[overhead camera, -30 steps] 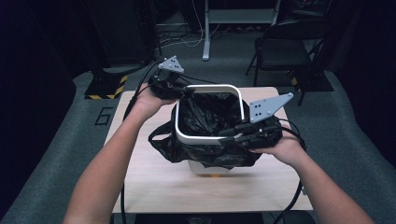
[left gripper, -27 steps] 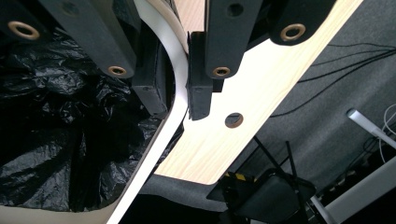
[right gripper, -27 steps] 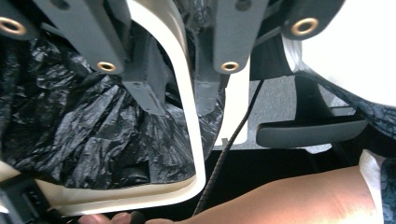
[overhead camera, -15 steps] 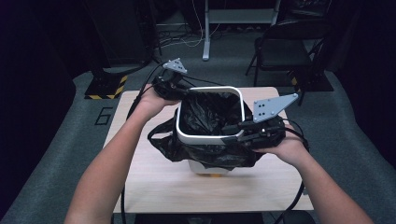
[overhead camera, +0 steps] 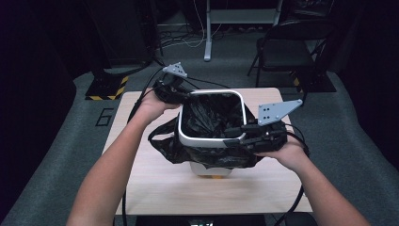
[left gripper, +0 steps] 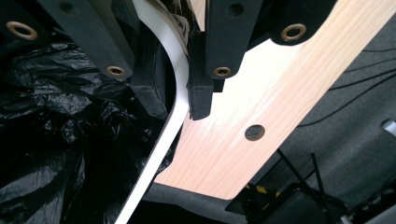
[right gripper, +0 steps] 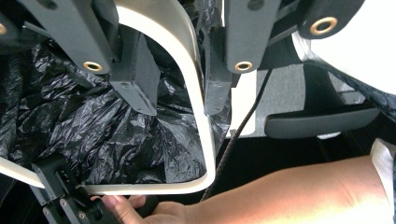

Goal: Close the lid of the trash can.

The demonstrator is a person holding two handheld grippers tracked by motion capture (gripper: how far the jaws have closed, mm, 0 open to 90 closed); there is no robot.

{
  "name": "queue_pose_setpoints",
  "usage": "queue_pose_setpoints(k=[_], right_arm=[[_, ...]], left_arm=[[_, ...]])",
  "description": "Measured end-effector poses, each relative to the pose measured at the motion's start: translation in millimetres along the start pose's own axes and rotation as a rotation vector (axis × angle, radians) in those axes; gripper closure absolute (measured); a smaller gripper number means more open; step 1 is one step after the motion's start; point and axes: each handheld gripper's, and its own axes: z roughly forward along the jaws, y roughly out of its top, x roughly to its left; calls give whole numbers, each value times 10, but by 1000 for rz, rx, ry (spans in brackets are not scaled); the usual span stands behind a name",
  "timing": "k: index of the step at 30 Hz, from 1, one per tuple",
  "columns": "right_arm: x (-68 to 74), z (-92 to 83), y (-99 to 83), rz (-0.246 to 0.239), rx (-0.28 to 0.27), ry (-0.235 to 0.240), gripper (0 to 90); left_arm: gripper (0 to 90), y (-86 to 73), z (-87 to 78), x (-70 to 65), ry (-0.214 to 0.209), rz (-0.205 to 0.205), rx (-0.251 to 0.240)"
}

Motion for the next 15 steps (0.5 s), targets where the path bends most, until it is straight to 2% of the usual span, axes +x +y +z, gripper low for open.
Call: queue_pose_setpoints(k=[3,6,9,15], right_arm=[[4,-3,-50,16,-36,4,652],[10,8,-95,13,-64,1,654],[16,14,-113,1,-72,-4,656],[14,11,-126,5,-84,0,655]], left_arm=[[783,-25,9,4,-9,-7,-13],[782,-58,16,18,-22,-22,-38],[781,-76,20,24,-28,-27,-54],[778,-71,22,13,-24,-24,-51]])
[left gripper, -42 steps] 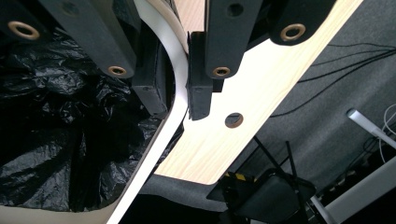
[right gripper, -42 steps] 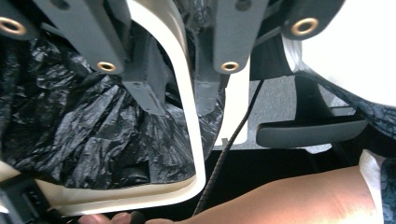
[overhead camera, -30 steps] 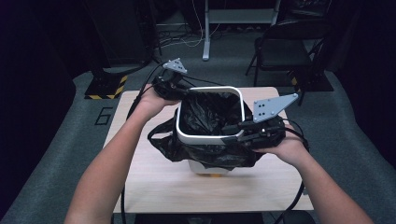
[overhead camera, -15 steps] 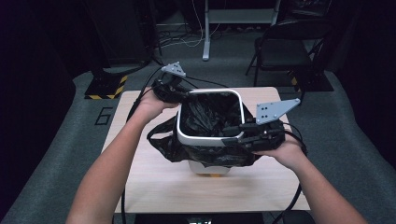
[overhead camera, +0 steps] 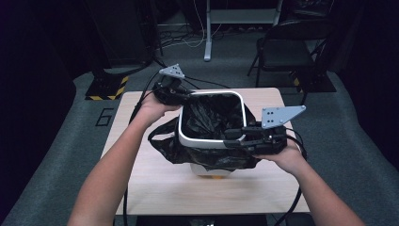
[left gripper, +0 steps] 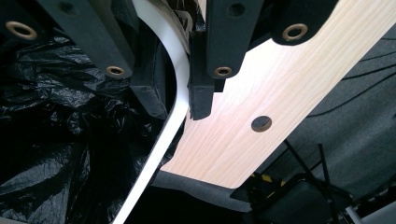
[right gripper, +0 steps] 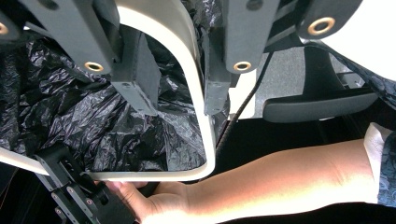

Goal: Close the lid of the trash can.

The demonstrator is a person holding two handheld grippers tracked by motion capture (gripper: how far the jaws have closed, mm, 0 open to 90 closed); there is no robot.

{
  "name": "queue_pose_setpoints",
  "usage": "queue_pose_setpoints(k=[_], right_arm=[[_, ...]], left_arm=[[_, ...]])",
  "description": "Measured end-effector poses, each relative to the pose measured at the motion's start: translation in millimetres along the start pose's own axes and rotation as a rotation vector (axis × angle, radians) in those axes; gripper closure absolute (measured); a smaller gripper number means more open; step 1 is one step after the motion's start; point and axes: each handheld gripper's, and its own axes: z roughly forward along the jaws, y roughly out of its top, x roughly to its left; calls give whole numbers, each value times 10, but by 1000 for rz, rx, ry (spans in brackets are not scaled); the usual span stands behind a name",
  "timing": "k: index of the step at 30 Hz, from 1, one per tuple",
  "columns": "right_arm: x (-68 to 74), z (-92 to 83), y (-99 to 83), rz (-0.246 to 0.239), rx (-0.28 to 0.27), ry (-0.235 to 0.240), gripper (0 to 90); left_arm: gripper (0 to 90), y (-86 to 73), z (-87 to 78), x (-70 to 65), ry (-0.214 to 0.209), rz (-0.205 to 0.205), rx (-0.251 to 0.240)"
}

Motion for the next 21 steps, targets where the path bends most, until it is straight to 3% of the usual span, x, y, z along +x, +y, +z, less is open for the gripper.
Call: queue_pose_setpoints(k=[6,10,13,17,21], right_arm=[[41,12,17,4,16,-24,637],[47,13,46,17,39,-23,610],[55,12,104,36,58,-4,555],[93,-68,204,9,35,0,538],[41,-172,268,9,6,-31,521]], left_arm=[[722,7,-11,-23,38,10,17],[578,13,-20,-14,83,-9,33],[529,42,-66,-40,89,2,28],[447,101,-187,-102,88,7,-7],[408,80,-305,-152,79,0,-25]])
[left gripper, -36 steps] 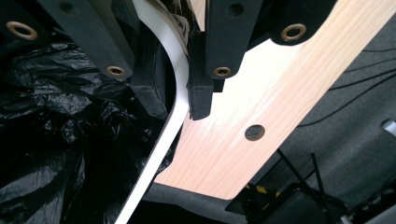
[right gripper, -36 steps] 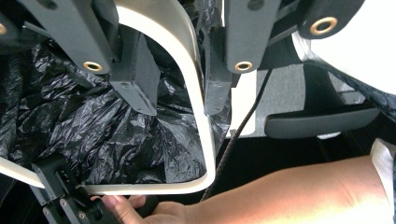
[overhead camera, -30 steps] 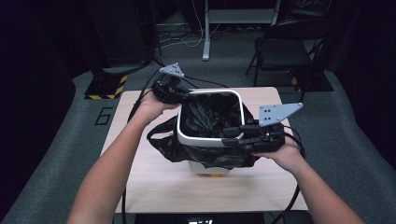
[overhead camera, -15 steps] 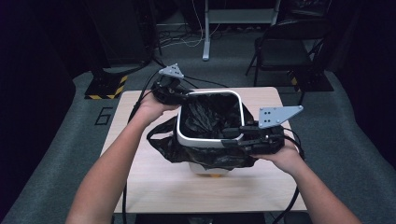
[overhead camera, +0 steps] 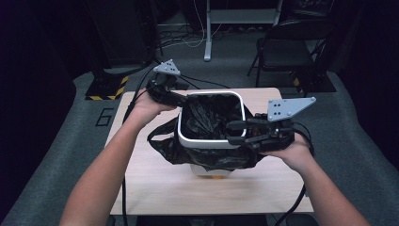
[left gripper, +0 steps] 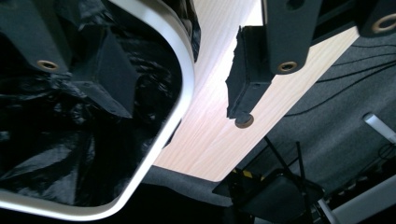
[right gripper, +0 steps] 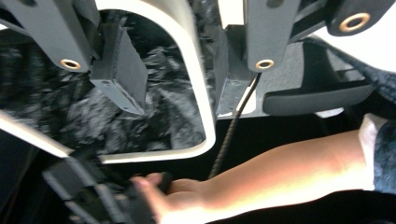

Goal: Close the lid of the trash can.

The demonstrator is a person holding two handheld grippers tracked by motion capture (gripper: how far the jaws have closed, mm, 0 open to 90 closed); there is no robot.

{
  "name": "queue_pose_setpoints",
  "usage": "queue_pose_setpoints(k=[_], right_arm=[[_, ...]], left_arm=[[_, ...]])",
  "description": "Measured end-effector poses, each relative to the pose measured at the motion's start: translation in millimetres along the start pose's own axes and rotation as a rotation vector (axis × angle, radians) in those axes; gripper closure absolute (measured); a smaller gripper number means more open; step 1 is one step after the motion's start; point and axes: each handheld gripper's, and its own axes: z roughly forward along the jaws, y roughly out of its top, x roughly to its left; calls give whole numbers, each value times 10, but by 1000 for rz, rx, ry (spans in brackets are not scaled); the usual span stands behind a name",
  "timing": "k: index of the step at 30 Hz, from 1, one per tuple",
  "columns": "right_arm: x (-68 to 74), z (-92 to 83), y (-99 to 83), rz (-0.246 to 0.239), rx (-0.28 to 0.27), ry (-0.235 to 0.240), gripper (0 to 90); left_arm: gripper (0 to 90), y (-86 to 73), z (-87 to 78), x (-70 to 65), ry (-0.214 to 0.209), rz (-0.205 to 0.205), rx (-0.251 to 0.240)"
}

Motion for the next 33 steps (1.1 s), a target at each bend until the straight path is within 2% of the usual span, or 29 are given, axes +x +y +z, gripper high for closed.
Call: queue_pose_setpoints(k=[7,9,12,15,18,21,23,28,33], right_arm=[[-167,-43,-83,21,18,-105,514],[-204,-33,-117,28,25,-119,512],[-226,-25,-152,37,9,-118,521],[-233,-18,-188,39,-16,-119,540],[-259,-15,-241,56,-58,-115,587],[-276,-24,-277,79,-83,-108,616],[-276,-22,-287,74,-88,-115,628],[-259,-14,-280,75,-78,-120,625],[-219,-4,-209,69,-30,-120,525]], left_arm=[[385,-182,-155,-64,-67,-52,-58],[382,-212,-165,-84,-77,-45,-53],[377,-266,-156,-96,-85,-46,-41],[374,-310,-155,-77,-104,-75,-65],[377,-321,-146,-86,-102,-76,-71],[378,-324,-138,-96,-97,-71,-69],[379,-324,-136,-100,-92,-68,-67],[378,-322,-142,-113,-81,-69,-64],[368,-327,-191,-121,-78,-60,-71]])
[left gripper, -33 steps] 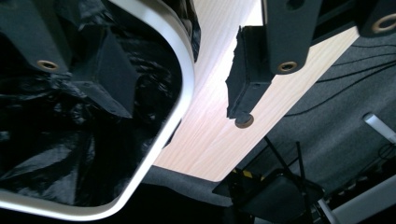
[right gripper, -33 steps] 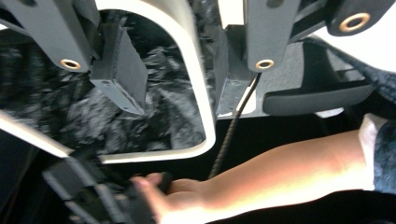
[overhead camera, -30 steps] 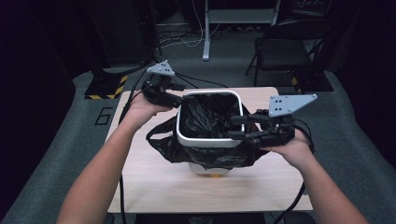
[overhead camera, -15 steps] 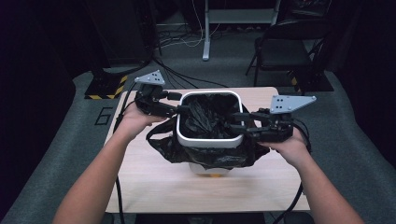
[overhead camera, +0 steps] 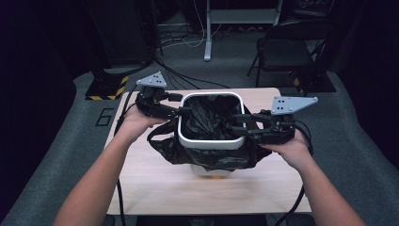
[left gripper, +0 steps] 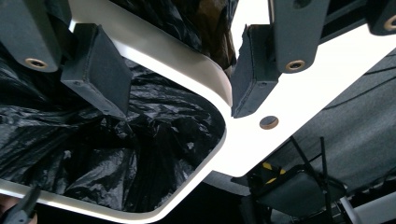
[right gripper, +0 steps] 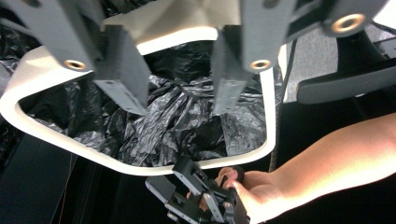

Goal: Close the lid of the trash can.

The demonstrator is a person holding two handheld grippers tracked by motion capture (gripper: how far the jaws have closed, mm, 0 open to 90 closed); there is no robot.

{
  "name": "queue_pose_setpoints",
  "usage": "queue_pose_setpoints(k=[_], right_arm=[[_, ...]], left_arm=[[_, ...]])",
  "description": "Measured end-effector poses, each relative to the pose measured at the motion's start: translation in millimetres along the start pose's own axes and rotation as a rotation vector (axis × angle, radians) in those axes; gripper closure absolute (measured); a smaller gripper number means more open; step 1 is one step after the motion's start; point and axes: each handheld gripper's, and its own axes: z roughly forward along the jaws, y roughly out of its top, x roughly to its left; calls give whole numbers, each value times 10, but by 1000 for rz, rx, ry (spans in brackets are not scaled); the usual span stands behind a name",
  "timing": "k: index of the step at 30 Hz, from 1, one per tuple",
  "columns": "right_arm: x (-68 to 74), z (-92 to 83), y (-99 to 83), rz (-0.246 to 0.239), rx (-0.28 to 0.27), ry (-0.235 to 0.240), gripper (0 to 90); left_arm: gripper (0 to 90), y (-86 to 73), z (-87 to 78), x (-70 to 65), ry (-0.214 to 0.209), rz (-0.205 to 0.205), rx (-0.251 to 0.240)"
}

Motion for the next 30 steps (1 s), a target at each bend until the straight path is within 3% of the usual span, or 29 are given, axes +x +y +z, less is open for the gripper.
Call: queue_pose_setpoints(k=[10,13,17,24,30], right_arm=[[32,-173,25,0,22,-56,493],[57,-225,4,-11,19,-44,504],[83,-312,-49,-26,0,-69,503],[50,-501,-244,-10,-41,-158,501],[11,-534,-501,23,-27,-212,498]], left_arm=[[360,-117,-334,13,44,12,-43],[365,-226,-450,34,66,6,-49],[369,-397,-568,63,103,-15,-52],[373,-745,-674,91,149,-51,-55],[378,-991,-699,100,173,-79,-56]])
